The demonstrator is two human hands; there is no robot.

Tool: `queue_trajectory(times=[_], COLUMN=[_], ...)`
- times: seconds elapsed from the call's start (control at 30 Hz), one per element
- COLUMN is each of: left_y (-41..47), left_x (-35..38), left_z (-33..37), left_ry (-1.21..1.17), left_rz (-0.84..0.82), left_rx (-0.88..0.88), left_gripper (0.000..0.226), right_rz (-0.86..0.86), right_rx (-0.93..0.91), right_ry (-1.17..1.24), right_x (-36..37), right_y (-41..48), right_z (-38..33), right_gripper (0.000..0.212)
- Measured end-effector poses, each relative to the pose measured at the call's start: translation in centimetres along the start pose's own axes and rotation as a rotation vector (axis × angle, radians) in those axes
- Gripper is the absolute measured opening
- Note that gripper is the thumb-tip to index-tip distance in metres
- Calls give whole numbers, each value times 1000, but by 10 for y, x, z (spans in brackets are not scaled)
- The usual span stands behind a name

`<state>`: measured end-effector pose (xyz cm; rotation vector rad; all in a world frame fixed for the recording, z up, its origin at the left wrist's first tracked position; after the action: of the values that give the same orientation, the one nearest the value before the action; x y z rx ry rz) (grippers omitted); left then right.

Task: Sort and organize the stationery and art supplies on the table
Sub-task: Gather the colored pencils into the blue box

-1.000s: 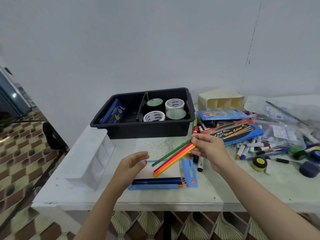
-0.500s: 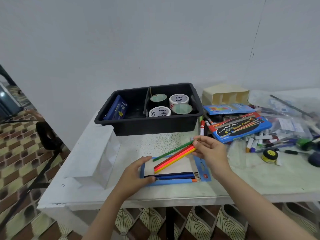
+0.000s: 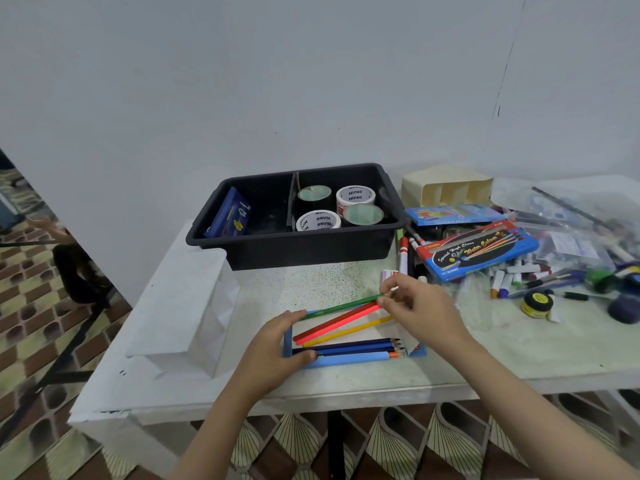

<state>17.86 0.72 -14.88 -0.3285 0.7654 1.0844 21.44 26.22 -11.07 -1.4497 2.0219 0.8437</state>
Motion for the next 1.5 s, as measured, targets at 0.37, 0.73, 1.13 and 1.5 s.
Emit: queue_trajectory(times=[0.37, 0.73, 1.13, 1.5], left_y=[7, 3, 3, 4], left_x=[-5, -1, -3, -2], left_z=[3, -1, -1, -2], left_ry=[205, 174, 232, 215], left_rz=[-34, -34, -37, 2], left_rx=[101, 165, 201, 246], left_gripper=[58, 71, 64, 59], right_rz=[-122, -197, -212, -104], right_rx=[-118, -119, -159, -261], right_ry=[-310, -249, -241, -275], right_x=[3, 8, 18, 20], right_y=[3, -6, -18, -30], right_z=[12, 17, 23, 32], right_gripper=[14, 15, 40, 52])
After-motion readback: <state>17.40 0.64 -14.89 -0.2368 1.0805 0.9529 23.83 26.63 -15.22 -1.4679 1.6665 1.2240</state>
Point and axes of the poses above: each hand's wrist, its own y-axis towards the middle knuckle, its own x-axis out of the palm, z = x × y, the point moved 1 cm from there along y, towards the middle knuckle, and after that the axes turned 6 degrees about x, right-handed, at the moved point
